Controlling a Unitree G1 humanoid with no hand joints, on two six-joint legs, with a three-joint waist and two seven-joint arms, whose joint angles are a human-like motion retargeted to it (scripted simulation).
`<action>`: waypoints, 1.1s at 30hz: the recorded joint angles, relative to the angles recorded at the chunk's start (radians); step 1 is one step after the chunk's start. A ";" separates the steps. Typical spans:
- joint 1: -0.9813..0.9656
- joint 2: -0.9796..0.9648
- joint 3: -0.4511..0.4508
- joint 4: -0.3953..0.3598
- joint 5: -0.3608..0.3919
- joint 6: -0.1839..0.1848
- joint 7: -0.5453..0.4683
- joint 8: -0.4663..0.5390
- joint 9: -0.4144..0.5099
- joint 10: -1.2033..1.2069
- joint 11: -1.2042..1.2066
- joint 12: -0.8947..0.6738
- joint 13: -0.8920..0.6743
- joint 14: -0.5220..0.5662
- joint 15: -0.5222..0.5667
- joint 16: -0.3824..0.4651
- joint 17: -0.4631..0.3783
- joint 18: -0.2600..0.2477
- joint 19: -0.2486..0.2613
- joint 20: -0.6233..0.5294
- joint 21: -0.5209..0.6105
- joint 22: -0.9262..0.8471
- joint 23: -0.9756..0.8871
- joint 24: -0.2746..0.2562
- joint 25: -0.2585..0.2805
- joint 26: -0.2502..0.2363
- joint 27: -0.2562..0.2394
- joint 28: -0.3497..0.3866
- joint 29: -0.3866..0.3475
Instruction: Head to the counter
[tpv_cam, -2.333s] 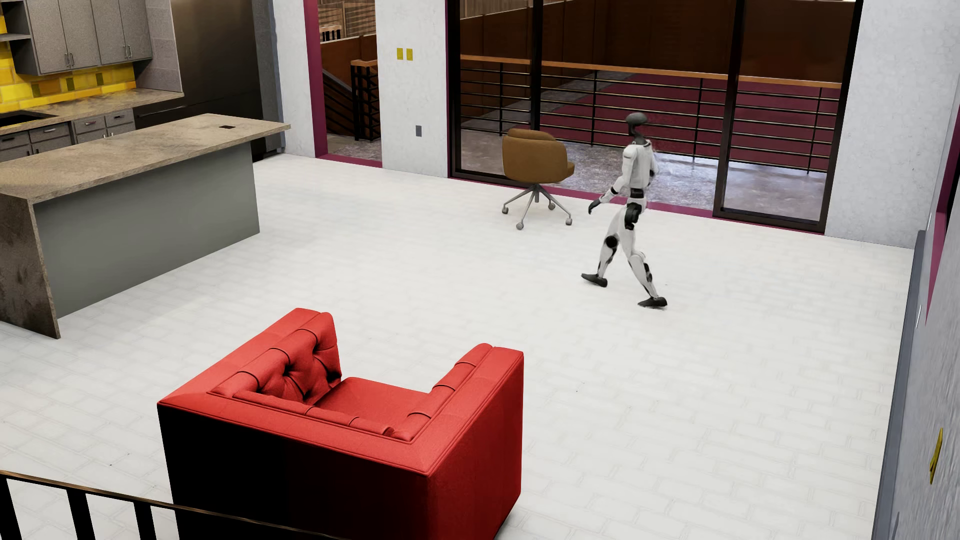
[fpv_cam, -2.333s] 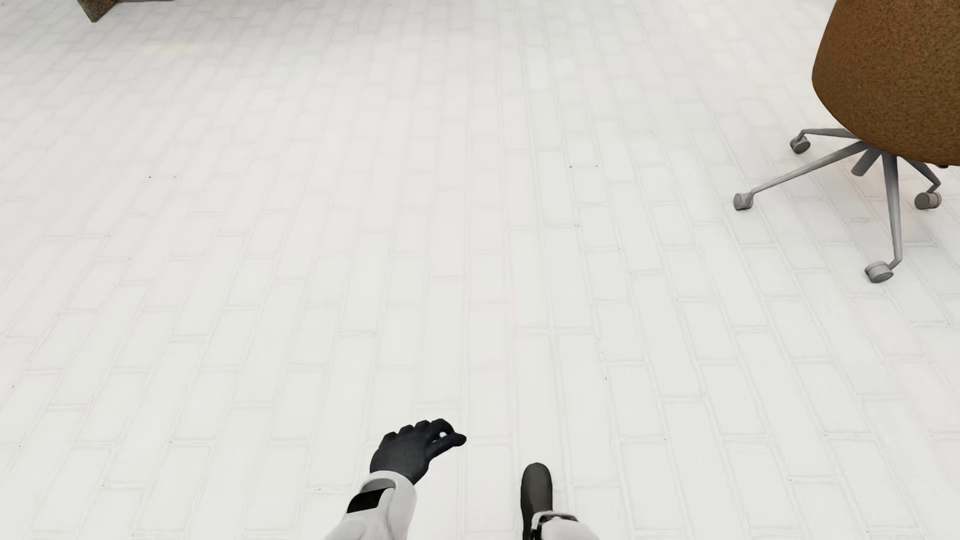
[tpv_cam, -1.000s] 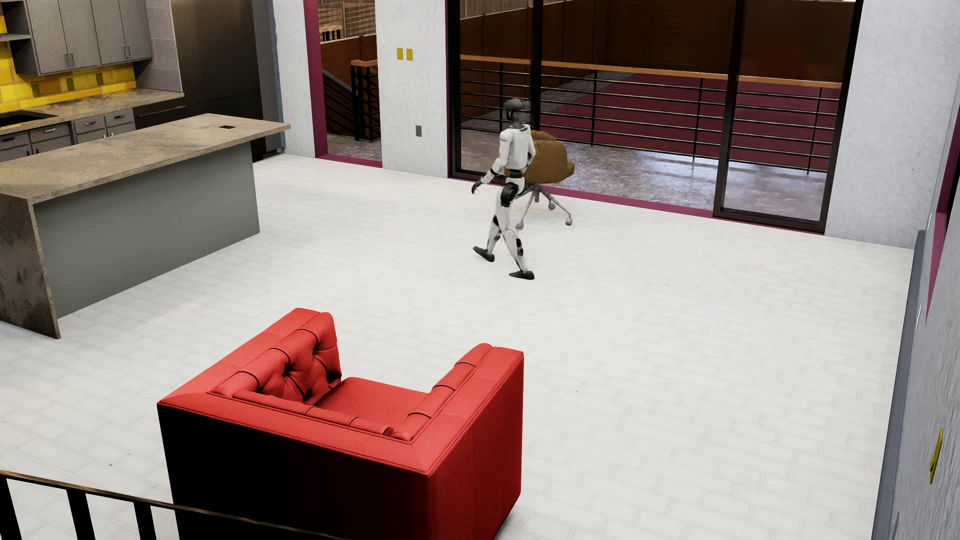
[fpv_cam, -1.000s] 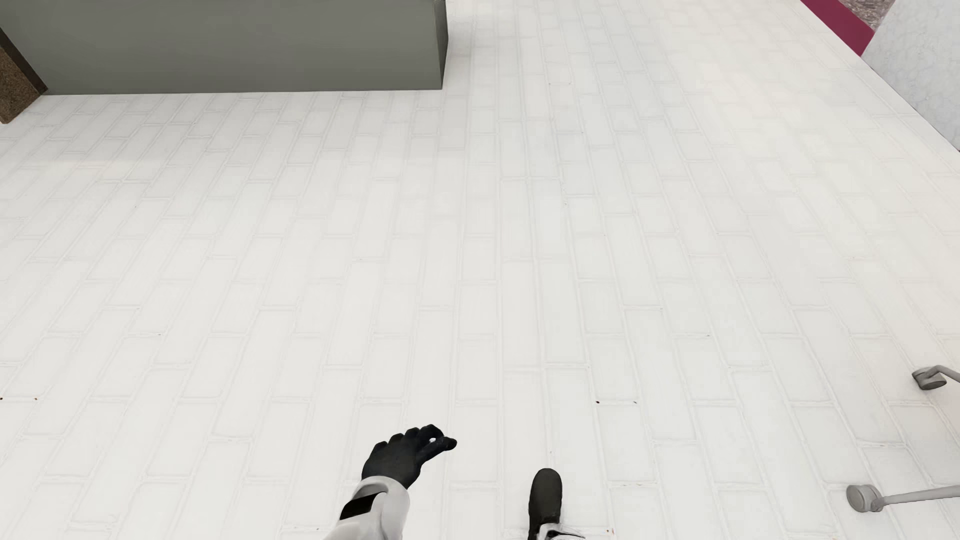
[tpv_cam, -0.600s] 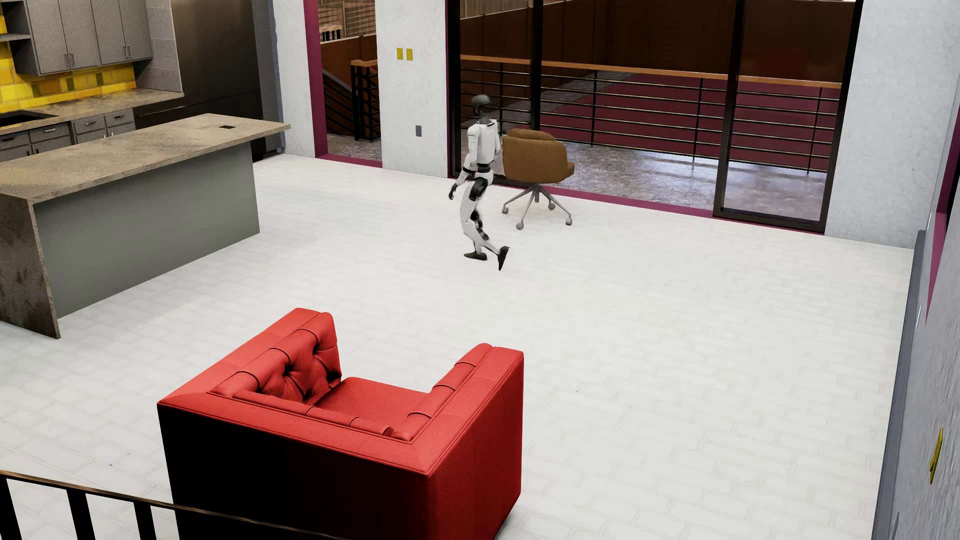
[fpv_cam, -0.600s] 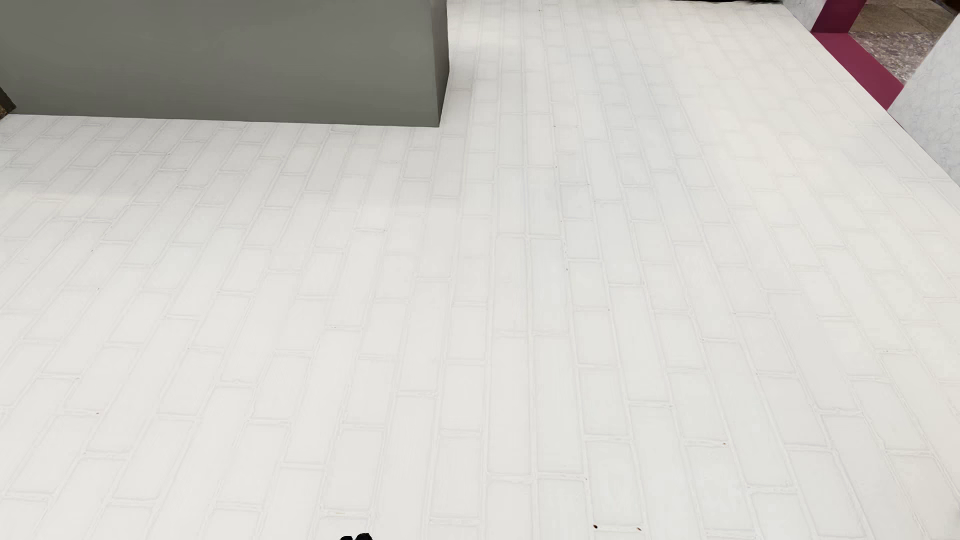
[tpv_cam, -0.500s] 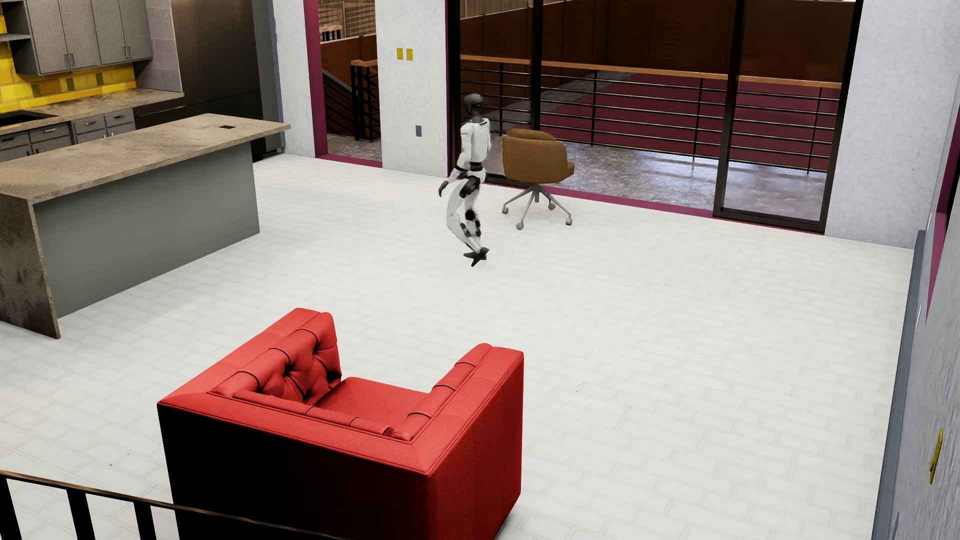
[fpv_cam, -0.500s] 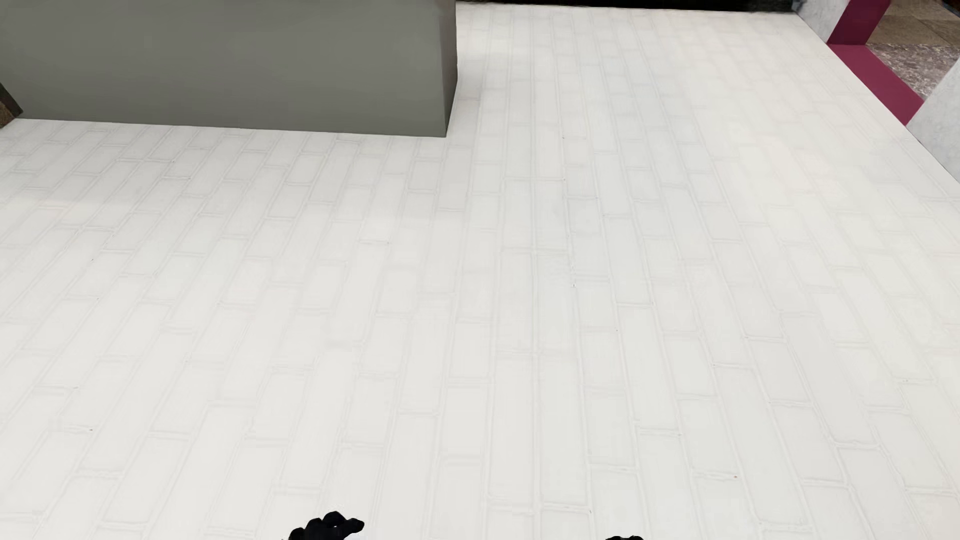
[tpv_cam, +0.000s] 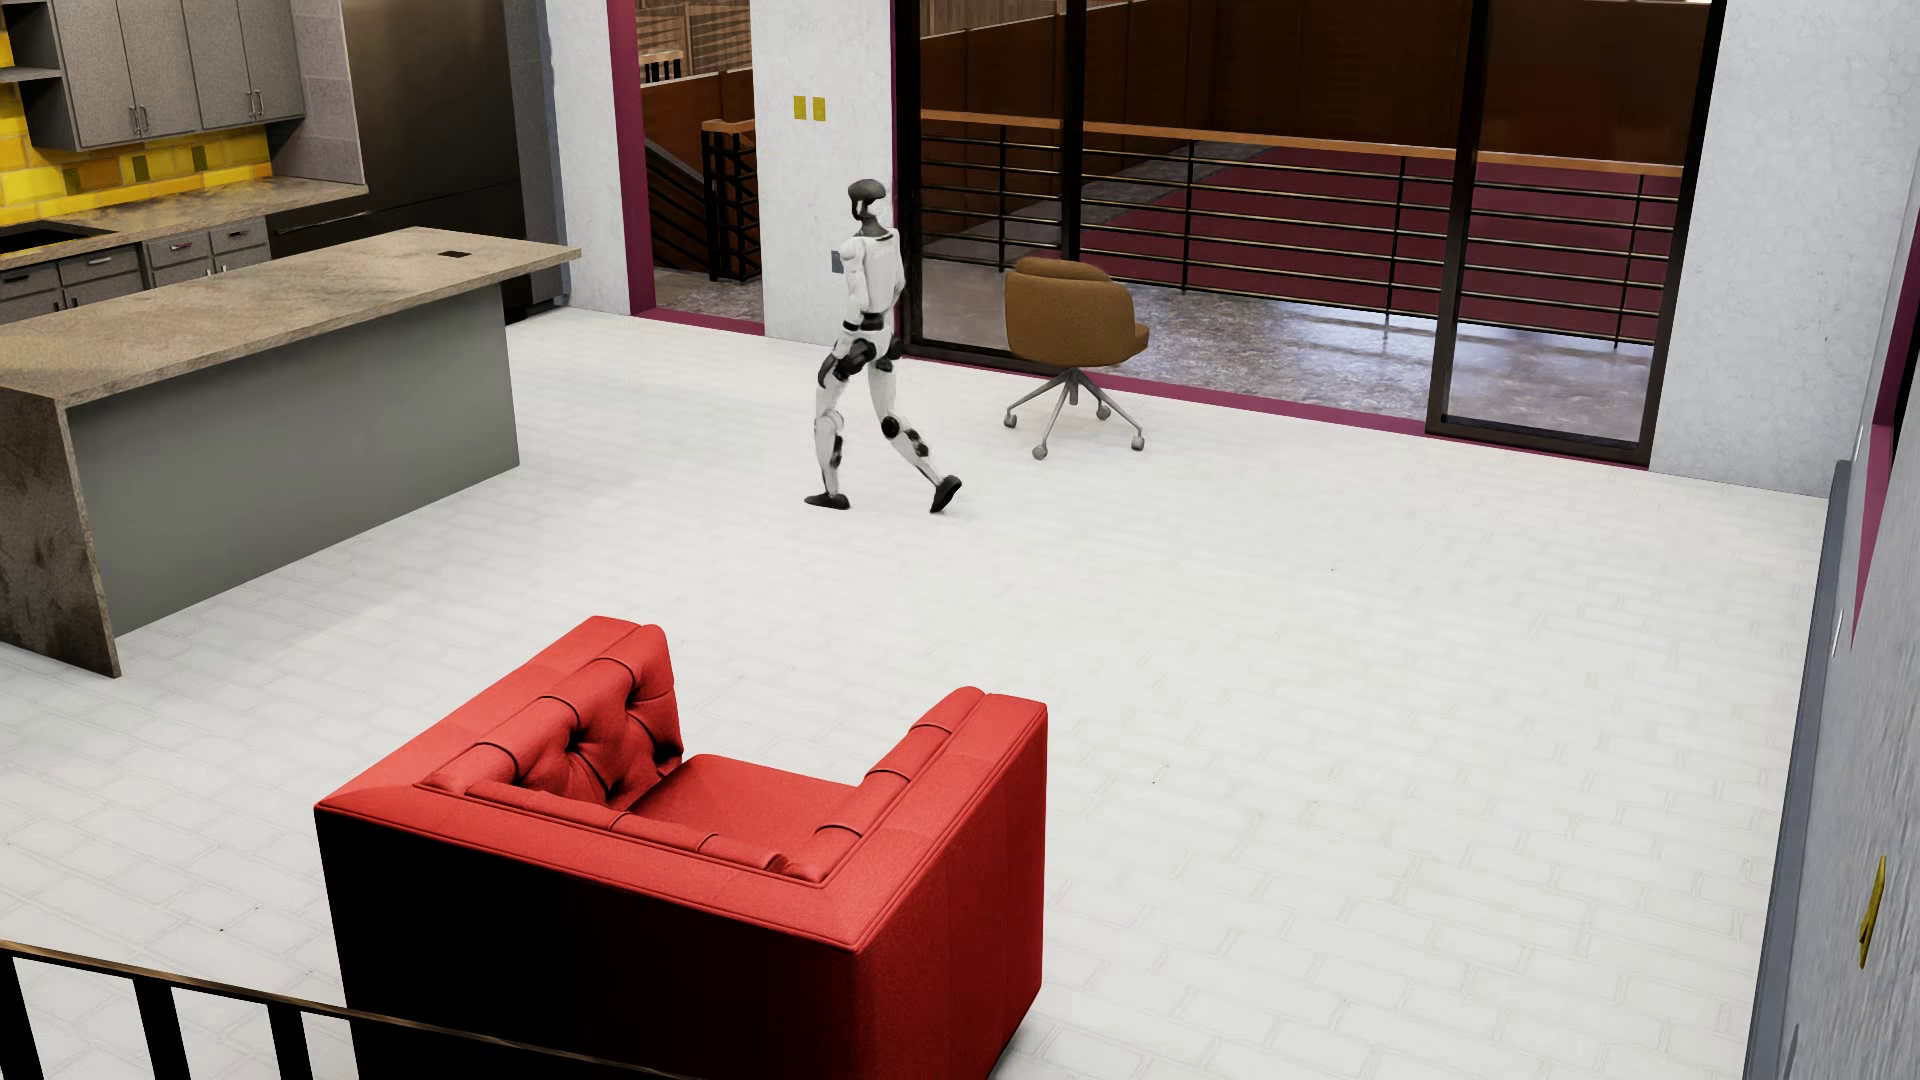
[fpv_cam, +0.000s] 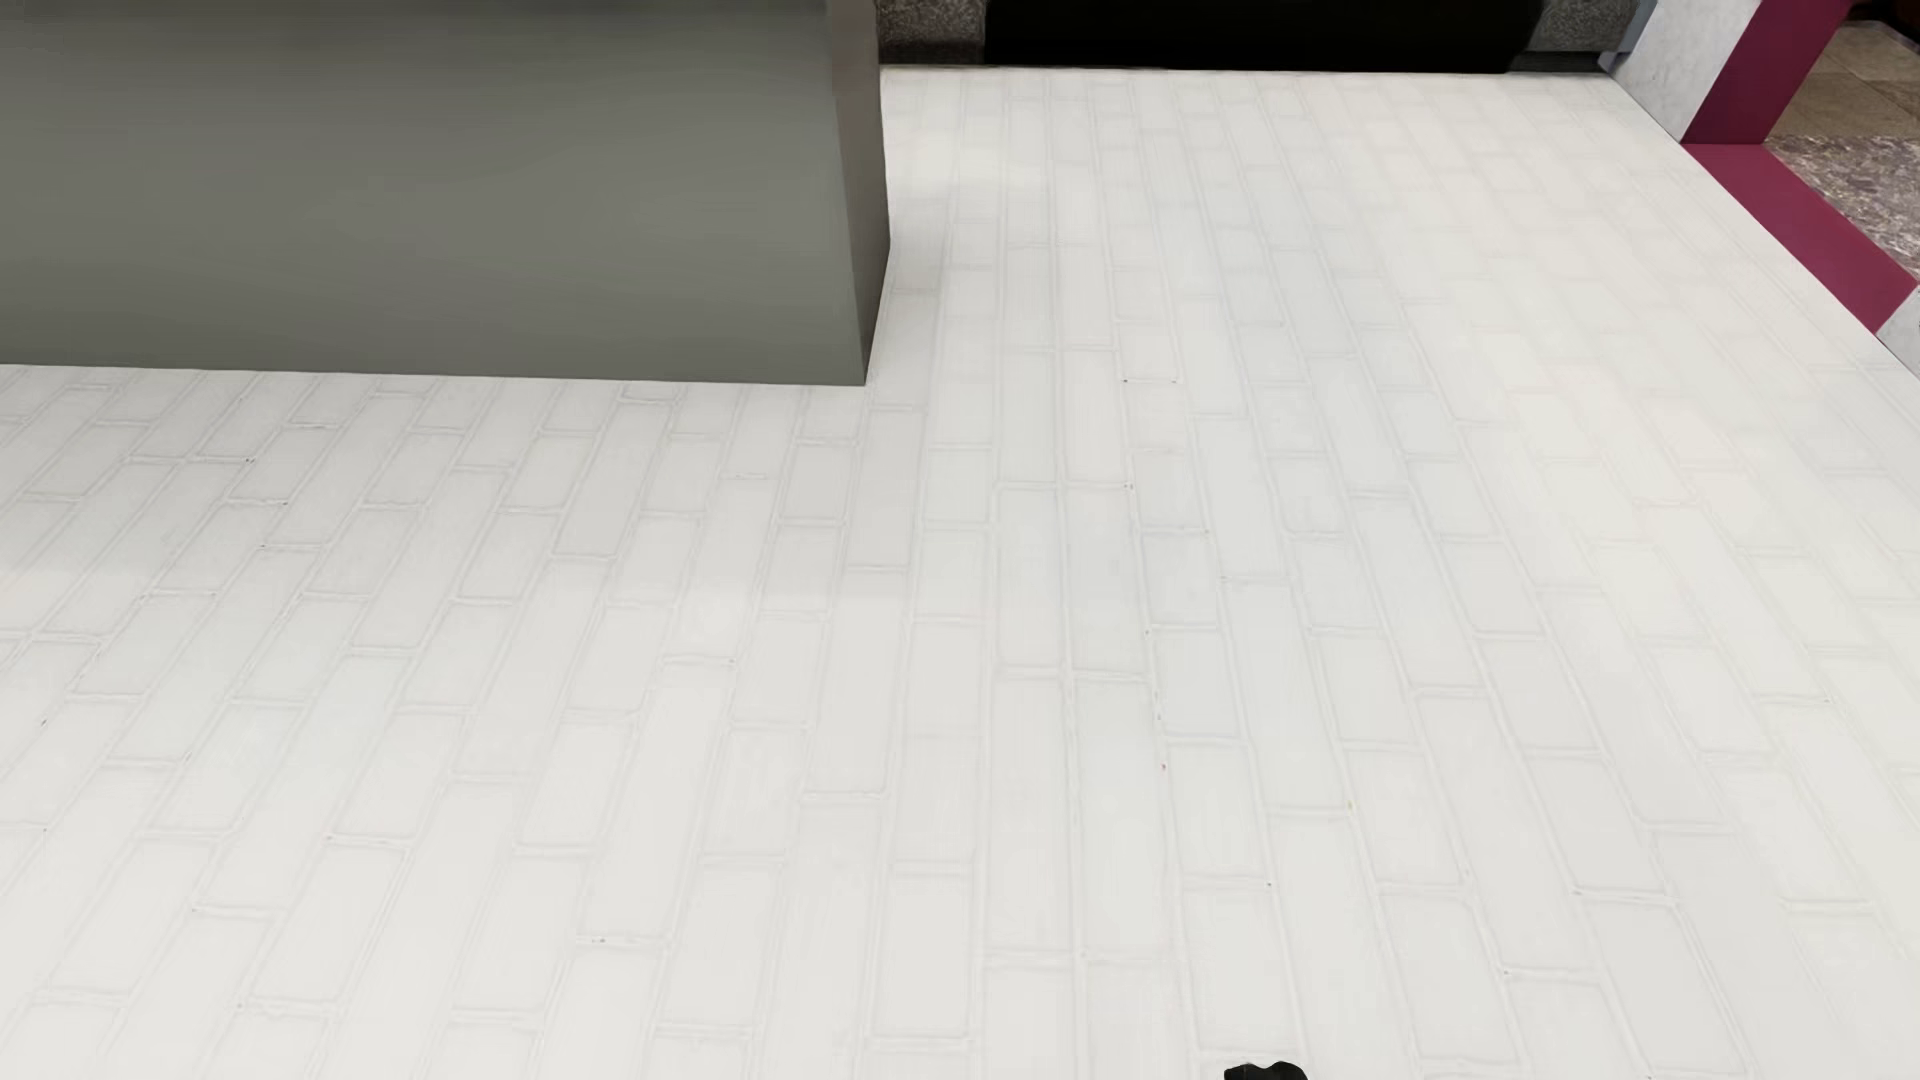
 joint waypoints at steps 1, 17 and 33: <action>0.029 -0.084 0.001 -0.019 -0.048 -0.016 0.022 -0.006 0.003 0.008 0.161 -0.015 0.012 -0.032 0.115 -0.005 -0.038 0.011 0.078 -0.015 0.054 0.021 0.002 0.018 -0.035 -0.009 -0.020 -0.005 0.040; 0.544 -0.589 -0.093 -0.146 -0.179 -0.071 -0.121 -0.124 0.012 -0.045 -0.516 -0.335 0.149 -0.325 -0.070 -0.031 -0.019 0.026 -0.004 -0.155 -0.073 -0.089 -0.106 -0.004 0.001 -0.123 0.043 0.024 0.048; -0.033 -0.210 -0.060 0.179 0.109 0.090 -0.087 -0.247 0.005 0.411 -0.405 -0.083 -0.039 -0.233 -0.274 0.103 0.064 -0.096 -0.180 -0.024 -0.064 -0.095 -0.035 -0.095 -0.045 0.024 -0.031 -0.069 -0.003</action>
